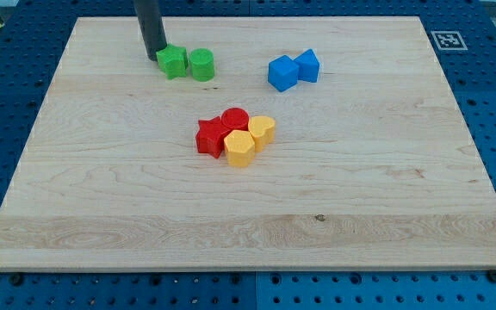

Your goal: Slide the green star along with green circle to the blue cube

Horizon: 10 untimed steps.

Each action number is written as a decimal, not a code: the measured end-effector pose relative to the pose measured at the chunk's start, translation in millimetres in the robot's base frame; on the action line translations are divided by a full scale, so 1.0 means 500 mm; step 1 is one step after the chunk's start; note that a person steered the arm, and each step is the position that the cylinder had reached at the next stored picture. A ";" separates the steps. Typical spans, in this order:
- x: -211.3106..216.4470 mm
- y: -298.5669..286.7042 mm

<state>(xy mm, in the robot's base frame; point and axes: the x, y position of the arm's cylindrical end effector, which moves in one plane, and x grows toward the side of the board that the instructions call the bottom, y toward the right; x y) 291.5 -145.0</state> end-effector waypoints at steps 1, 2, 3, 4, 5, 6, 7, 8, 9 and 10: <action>0.000 0.012; 0.000 0.030; 0.000 0.036; -0.002 0.001; 0.004 -0.045; 0.008 -0.037; 0.010 -0.022; 0.026 -0.013; 0.043 0.014; 0.054 0.053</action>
<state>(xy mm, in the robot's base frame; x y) 318.3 -118.6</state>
